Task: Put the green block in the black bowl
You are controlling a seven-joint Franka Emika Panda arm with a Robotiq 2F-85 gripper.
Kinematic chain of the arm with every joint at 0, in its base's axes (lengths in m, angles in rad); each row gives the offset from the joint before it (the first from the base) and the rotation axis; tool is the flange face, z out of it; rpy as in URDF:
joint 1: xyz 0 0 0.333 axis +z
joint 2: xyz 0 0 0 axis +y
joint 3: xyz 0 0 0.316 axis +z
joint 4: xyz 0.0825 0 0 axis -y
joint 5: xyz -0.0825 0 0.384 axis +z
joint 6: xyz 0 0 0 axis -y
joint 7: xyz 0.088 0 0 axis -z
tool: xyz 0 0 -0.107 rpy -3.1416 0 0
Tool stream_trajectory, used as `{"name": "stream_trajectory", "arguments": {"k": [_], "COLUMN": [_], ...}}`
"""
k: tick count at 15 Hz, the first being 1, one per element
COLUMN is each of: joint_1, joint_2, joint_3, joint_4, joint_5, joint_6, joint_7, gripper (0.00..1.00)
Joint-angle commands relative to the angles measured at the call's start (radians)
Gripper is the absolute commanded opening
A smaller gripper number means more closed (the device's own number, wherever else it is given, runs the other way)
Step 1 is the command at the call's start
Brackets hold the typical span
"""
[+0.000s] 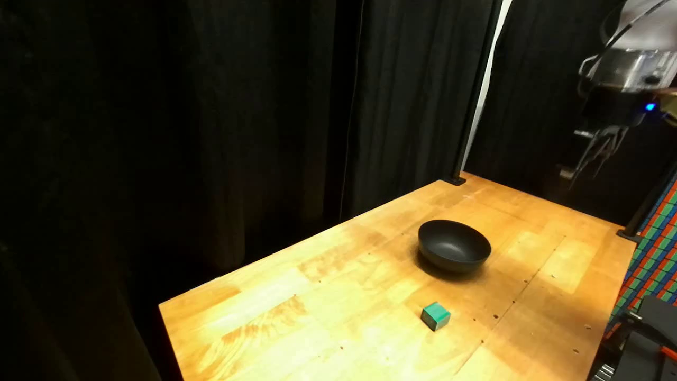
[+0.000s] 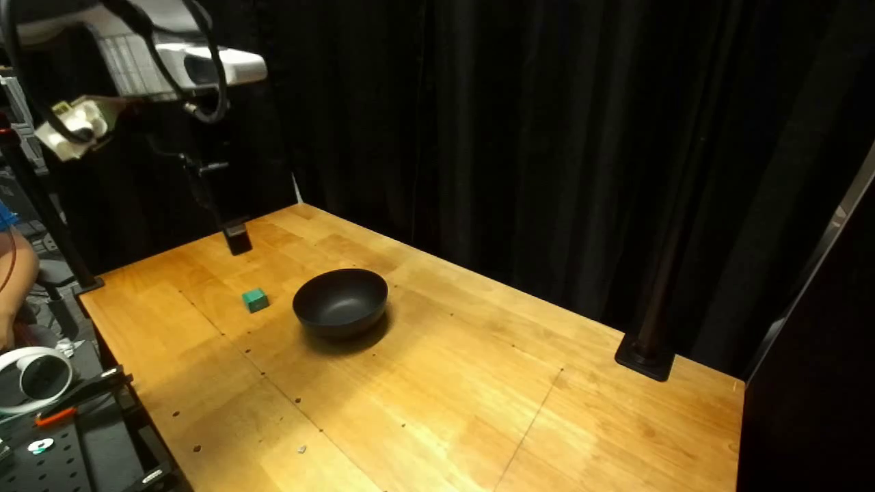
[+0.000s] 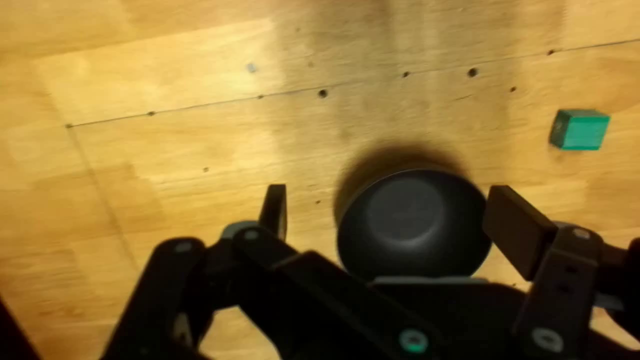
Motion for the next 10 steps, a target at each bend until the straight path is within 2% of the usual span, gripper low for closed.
{"name": "stream_trajectory", "arguments": {"k": [1,3,5,7,10], "joint_1": [0.127,0.187,0.244,0.269,0.279], "joint_2": [0.075,0.164,0.242,0.328,0.489], "joint_3": [0.056,0.111,0.166,0.225,0.272], "joint_4": [-0.070,-0.066,-0.084,-0.086,-0.057], "joint_5": [0.159,0.223,0.280,0.281,0.229], "joint_6": [0.110,0.204,0.344,0.509,0.685], "joint_7": [0.041,0.087,0.134,0.205,0.282], "gripper": [1.00,1.00,1.00,1.00,1.00]}}
